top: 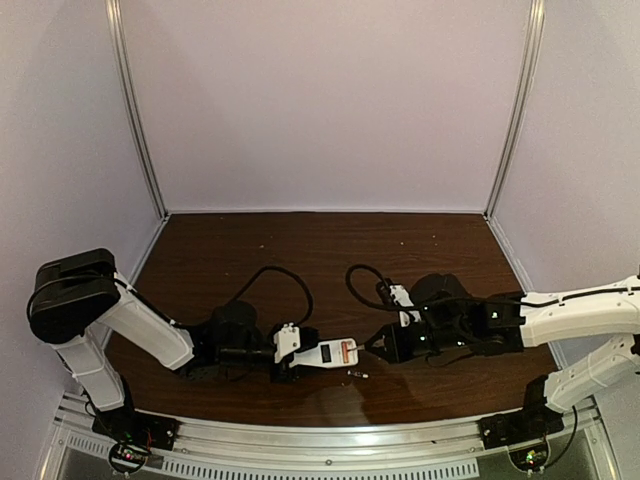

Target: Unload the batteries from the remote control

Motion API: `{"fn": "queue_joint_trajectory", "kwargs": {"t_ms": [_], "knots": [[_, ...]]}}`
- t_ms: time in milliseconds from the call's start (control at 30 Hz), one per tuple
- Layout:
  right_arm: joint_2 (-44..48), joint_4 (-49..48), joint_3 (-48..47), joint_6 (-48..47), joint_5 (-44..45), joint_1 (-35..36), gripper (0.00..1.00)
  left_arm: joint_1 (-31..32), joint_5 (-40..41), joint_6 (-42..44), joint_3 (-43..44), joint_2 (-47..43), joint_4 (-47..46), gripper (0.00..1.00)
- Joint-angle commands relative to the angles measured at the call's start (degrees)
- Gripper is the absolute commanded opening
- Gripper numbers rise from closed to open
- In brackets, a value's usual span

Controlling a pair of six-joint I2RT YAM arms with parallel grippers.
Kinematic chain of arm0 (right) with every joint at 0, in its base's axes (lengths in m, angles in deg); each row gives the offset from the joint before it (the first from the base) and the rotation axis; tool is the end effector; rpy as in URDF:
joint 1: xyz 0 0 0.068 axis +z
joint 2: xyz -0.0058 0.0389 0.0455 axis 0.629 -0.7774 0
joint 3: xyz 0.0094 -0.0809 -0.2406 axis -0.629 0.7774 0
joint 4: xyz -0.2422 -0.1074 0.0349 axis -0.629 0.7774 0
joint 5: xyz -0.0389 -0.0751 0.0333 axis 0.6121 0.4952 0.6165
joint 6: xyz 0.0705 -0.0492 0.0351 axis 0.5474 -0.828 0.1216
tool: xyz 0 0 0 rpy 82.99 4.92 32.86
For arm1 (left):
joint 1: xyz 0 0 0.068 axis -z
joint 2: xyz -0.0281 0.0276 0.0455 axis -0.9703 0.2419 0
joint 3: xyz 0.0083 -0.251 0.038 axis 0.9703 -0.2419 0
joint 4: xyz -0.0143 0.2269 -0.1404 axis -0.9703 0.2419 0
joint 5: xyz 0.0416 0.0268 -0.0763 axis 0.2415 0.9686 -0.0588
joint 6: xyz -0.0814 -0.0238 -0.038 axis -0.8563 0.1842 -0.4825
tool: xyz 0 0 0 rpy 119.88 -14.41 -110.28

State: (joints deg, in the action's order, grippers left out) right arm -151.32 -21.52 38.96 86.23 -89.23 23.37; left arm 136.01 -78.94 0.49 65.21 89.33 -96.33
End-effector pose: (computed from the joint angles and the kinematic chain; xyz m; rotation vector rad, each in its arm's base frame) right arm 0.1320 0.2775 0.1633 -0.5095 2.4817 1.0323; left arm 0.1472 -0.3063 0.0833 1.3678 1.4813 -0.8349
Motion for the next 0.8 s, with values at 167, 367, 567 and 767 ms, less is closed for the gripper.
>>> {"fn": "queue_joint_trajectory", "kwargs": {"t_ms": [167,367,567,767], "knots": [[-0.7,-4.4,2.5,-7.0,-2.7,-0.7,0.00,0.0,-3.3,0.2,0.4,-1.5,-5.2,0.00],[0.2,-4.3,2.8,-12.2,-0.1,-0.8,0.00,0.0,-4.1,0.4,0.7,-1.1,-4.6,0.00],[0.7,-6.6,4.2,-17.5,0.1,-0.8,0.00,0.0,-5.6,0.6,1.1,-0.8,-3.8,0.00],[-1.5,-4.0,2.8,-7.9,1.9,-2.6,0.00,0.0,-3.6,0.5,1.4,-0.6,-3.7,0.00]]}}
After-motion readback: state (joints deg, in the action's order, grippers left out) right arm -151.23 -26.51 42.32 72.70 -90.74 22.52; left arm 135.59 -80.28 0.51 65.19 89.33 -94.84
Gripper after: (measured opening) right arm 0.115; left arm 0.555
